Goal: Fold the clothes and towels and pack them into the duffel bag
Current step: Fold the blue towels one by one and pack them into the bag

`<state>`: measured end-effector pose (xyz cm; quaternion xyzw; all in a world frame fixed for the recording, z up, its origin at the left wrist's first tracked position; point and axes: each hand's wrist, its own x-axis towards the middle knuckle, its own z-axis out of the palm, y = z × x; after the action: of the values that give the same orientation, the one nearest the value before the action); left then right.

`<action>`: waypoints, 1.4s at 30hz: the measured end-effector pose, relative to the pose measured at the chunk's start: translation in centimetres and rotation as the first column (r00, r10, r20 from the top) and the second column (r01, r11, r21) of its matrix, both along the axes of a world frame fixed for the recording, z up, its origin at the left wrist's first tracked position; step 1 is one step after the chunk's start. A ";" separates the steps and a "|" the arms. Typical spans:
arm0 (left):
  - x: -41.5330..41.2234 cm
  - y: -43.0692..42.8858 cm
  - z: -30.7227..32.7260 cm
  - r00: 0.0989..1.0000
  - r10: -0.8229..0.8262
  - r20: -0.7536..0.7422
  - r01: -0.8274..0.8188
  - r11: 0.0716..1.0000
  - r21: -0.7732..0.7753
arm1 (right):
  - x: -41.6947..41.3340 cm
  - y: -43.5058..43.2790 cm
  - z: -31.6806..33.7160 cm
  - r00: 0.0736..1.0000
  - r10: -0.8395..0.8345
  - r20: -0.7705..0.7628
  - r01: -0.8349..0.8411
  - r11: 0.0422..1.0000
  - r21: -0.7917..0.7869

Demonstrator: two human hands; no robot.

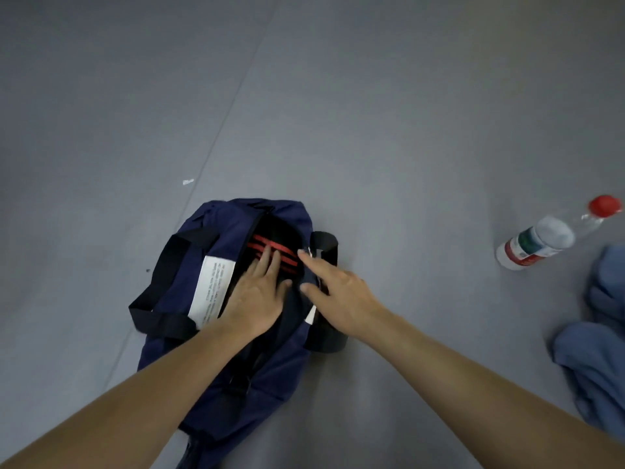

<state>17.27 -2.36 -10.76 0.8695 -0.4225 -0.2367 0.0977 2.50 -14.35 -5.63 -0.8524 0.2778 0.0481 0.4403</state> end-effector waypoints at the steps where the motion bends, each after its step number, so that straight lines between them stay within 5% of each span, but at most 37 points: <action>1: -0.5 0.2 1.1 1.000 -0.004 -0.018 0.004 1.000 0.001 | -0.9 -0.3 1.2 1.000 -0.015 0.010 0.015 1.000 0.002; 10: -7.0 -3.7 17.2 0.958 -0.023 -0.284 -0.025 0.986 -0.165 | -15.0 -5.1 14.1 0.990 -0.129 -0.058 0.117 0.977 -0.176; 21: -31.2 -14.0 25.6 0.851 -0.298 -0.432 0.115 0.909 -0.402 | -36.3 -8.0 22.3 0.786 -0.572 0.234 0.597 0.801 -0.043; 31: -44.7 -20.1 16.8 0.814 -0.411 -0.410 0.321 0.907 -0.271 | -50.2 -9.5 12.9 0.677 -0.724 0.137 0.736 0.669 -0.104; 42: -47.7 -19.2 4.9 0.818 -0.458 -0.347 0.496 0.868 0.023 | -51.6 -10.9 -4.0 0.586 -0.805 -0.090 0.762 0.585 -0.276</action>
<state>-30.39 -21.57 -5.86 0.6876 -0.5902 -0.4193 0.0556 -49.09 -25.22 -9.58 -0.6716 0.6738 -0.0938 0.2933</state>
